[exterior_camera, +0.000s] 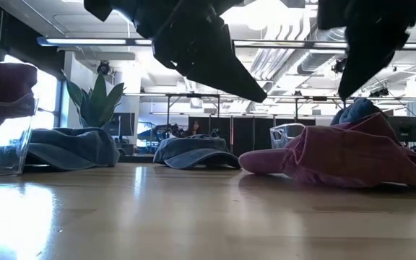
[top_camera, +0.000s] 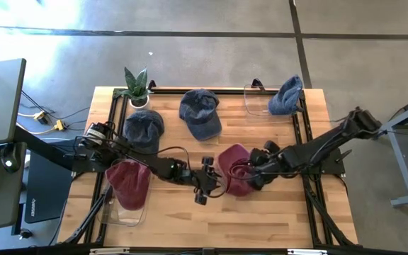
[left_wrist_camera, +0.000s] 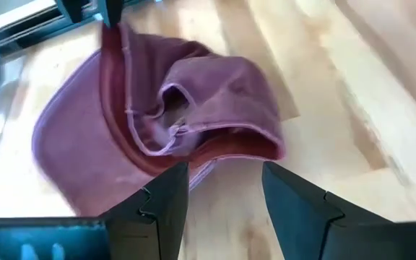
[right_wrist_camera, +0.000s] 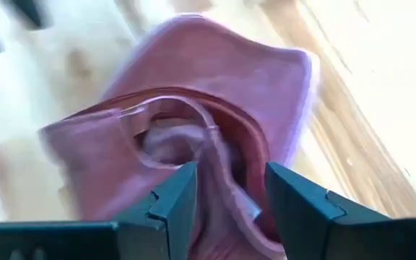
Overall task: Pick & Place hat
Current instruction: Put the red cap into the bottom transparent bin
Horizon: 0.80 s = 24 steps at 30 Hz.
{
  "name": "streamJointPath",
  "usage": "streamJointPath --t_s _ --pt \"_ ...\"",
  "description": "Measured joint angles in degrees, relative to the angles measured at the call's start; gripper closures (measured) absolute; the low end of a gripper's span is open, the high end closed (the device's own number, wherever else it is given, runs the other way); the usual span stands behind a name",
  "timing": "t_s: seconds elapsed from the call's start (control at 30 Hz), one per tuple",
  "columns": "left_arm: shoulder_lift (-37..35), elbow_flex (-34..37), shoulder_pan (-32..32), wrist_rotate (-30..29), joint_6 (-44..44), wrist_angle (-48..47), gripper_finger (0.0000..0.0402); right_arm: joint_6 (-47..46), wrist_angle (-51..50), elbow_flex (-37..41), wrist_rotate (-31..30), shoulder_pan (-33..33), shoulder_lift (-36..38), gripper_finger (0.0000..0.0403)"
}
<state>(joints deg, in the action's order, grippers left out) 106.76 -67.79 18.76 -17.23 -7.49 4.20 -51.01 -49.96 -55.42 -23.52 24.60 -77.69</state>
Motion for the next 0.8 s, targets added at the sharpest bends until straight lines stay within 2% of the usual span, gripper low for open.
streamJointPath --t_s 0.13,0.27,0.43,0.6,0.7,0.8 --pt "0.1 0.0 0.0 5.9 -3.1 0.8 0.0232 9.5 4.4 0.0 2.6 4.4 0.4 0.0242" --pt "2.2 0.2 0.1 7.6 -6.3 2.5 0.0232 17.4 7.6 0.0 3.0 10.5 -2.5 0.0242" --pt "5.2 -0.1 0.9 8.9 -15.5 9.1 0.0232 14.1 7.9 0.0 2.6 16.3 -5.8 0.0242" --pt "8.5 -0.1 0.6 15.7 -25.3 16.9 0.0232 9.3 7.8 0.0 -0.9 19.8 -8.5 0.0238" --pt "10.6 -0.2 0.4 15.4 -28.3 21.3 0.0231 9.0 7.6 0.0 -1.2 20.6 -10.3 0.0222" --pt "13.0 -4.8 0.2 13.8 -28.3 19.0 0.0231 9.1 7.6 0.0 -3.7 20.6 -12.6 0.0197"
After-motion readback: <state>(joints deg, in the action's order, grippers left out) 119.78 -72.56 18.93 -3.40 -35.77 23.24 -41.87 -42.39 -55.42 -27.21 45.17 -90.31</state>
